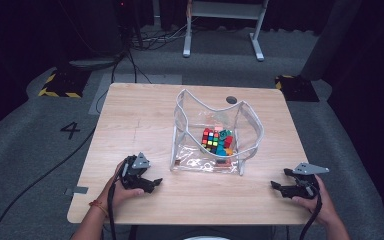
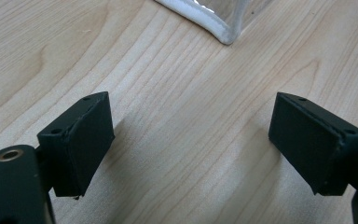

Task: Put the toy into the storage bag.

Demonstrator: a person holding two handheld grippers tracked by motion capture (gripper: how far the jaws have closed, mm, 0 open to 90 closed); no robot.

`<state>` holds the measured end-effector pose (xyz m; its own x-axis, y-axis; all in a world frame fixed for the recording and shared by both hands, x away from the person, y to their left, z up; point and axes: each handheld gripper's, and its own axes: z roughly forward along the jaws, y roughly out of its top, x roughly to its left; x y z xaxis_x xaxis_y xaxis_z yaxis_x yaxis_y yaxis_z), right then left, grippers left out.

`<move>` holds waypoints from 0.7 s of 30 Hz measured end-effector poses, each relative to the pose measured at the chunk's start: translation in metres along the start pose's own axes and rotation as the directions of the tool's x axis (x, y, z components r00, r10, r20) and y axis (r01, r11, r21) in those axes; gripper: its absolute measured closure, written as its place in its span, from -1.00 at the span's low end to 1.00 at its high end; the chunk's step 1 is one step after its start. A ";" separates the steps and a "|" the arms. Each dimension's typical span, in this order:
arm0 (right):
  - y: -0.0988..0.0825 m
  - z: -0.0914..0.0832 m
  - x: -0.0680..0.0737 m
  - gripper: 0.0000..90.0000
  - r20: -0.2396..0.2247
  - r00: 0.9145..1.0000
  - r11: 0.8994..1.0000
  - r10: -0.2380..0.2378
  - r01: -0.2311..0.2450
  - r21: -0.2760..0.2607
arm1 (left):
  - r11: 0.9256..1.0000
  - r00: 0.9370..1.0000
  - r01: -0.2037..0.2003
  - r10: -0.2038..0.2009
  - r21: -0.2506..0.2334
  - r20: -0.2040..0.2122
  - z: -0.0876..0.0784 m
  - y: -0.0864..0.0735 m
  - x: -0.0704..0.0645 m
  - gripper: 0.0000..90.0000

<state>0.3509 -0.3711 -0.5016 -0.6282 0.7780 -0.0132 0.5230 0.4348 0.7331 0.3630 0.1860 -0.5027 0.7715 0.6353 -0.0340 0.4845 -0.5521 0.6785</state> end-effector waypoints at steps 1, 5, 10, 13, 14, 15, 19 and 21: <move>-0.002 0.000 0.001 -0.57 0.004 1.000 1.000 0.009 -0.009 -0.014 | 1.000 1.000 0.000 0.000 0.000 0.000 0.000 0.000 0.000 -0.69; -0.004 -0.003 0.001 -0.60 0.020 1.000 1.000 0.018 -0.017 -0.011 | 1.000 1.000 -0.002 0.002 0.002 0.001 0.000 0.000 0.000 -0.69; -0.005 -0.003 0.001 -0.60 0.021 1.000 1.000 0.014 -0.014 -0.011 | 1.000 1.000 0.000 0.000 0.000 0.000 0.000 0.000 0.000 -0.69; -0.005 -0.003 0.001 -0.60 0.020 1.000 1.000 0.018 -0.018 -0.011 | 1.000 1.000 0.000 0.000 0.000 0.000 0.000 0.000 0.000 -0.69; -0.005 -0.003 0.001 -0.60 0.020 1.000 1.000 0.017 -0.017 -0.011 | 1.000 1.000 0.000 0.000 0.000 0.000 0.000 0.000 0.000 -0.69; -0.004 -0.003 0.001 -0.60 0.021 1.000 1.000 0.017 -0.017 -0.012 | 1.000 1.000 -0.002 0.002 0.001 0.000 0.000 0.000 0.000 -0.69; -0.005 -0.003 0.001 -0.60 0.020 1.000 1.000 0.017 -0.017 -0.011 | 1.000 1.000 0.000 0.000 0.000 0.000 0.000 0.000 0.000 -0.69; -0.005 -0.003 0.001 -0.60 0.021 1.000 1.000 0.018 -0.017 -0.011 | 1.000 1.000 -0.001 0.001 0.000 0.001 0.000 0.000 0.000 -0.69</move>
<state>0.3463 -0.3734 -0.5032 -0.6068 0.7947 -0.0143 0.5273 0.4160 0.7409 0.3630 0.1860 -0.5027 0.7726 0.6340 -0.0338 0.4833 -0.5527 0.6789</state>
